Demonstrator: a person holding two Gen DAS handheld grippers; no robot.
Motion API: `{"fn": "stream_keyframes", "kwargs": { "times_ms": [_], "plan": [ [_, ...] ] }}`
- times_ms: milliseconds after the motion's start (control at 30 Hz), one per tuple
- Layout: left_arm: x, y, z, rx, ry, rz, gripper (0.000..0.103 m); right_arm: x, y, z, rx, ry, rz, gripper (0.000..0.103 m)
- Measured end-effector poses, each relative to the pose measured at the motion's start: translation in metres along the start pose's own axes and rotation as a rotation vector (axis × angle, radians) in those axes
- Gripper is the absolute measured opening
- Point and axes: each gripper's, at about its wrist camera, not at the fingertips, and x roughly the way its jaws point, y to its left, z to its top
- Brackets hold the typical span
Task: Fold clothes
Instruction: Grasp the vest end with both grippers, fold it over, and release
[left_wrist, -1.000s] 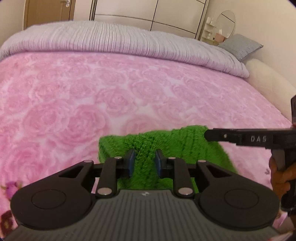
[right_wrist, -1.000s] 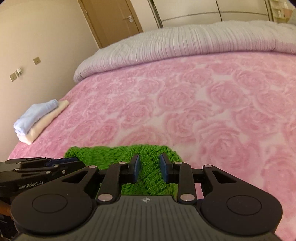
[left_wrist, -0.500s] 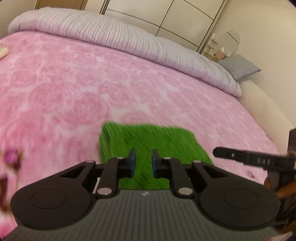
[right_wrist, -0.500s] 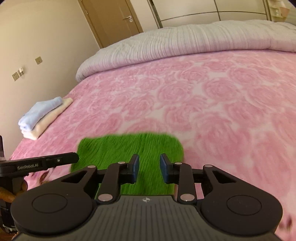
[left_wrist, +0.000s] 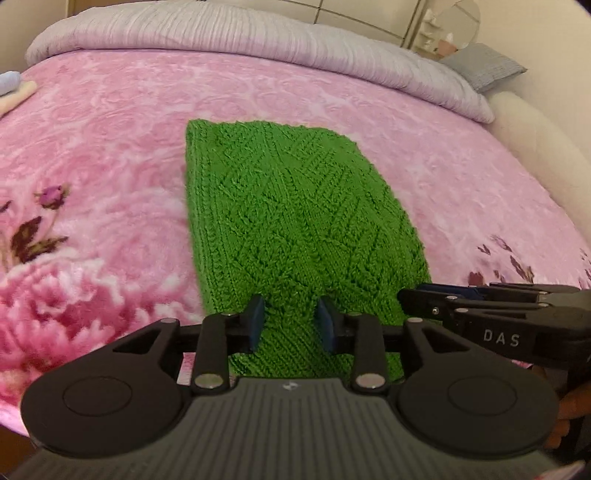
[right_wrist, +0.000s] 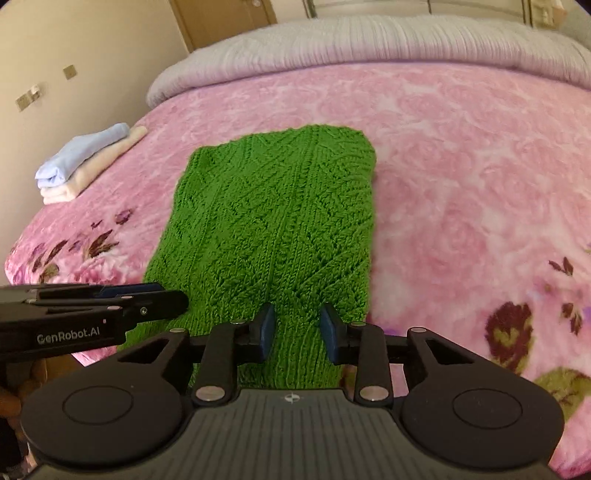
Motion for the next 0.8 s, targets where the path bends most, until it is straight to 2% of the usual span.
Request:
{"fn": "stream_keyframes", "kwargs": {
  "times_ms": [67, 100, 167, 233, 300, 333, 400, 467, 633, 800],
  "plan": [
    [-0.012, -0.004, 0.001, 0.005, -0.01, 0.019, 0.032, -0.009, -0.002, 0.001, 0.046, -0.003, 0.003, 0.037],
    [-0.019, -0.005, 0.0, 0.009, -0.017, 0.028, 0.038, -0.014, -0.003, -0.001, 0.064, -0.009, 0.003, 0.04],
    [-0.031, -0.006, -0.003, 0.016, -0.027, 0.044, 0.041, -0.023, -0.003, -0.005, 0.093, -0.02, -0.008, 0.05],
    [-0.041, -0.005, -0.007, 0.009, -0.026, 0.058, 0.045, -0.03, -0.001, -0.012, 0.109, -0.024, -0.034, 0.053],
    [-0.049, -0.004, -0.012, 0.002, -0.025, 0.071, 0.048, -0.038, 0.001, -0.018, 0.123, -0.026, -0.068, 0.064],
    [-0.052, -0.004, -0.014, 0.003, -0.024, 0.081, 0.053, -0.041, 0.003, -0.021, 0.123, -0.025, -0.089, 0.072],
    [-0.059, -0.005, -0.018, 0.009, -0.024, 0.102, 0.059, -0.049, 0.007, -0.026, 0.118, -0.021, -0.134, 0.076],
    [-0.064, -0.007, -0.022, 0.017, -0.027, 0.12, 0.063, -0.056, 0.014, -0.029, 0.103, -0.015, -0.174, 0.085],
    [-0.072, -0.01, -0.036, 0.022, -0.018, 0.142, 0.065, -0.072, 0.035, -0.038, 0.039, -0.018, -0.24, 0.088],
    [-0.08, -0.013, -0.046, 0.032, -0.014, 0.164, 0.068, -0.077, 0.045, -0.044, 0.015, -0.011, -0.247, 0.088]
  ]
}}
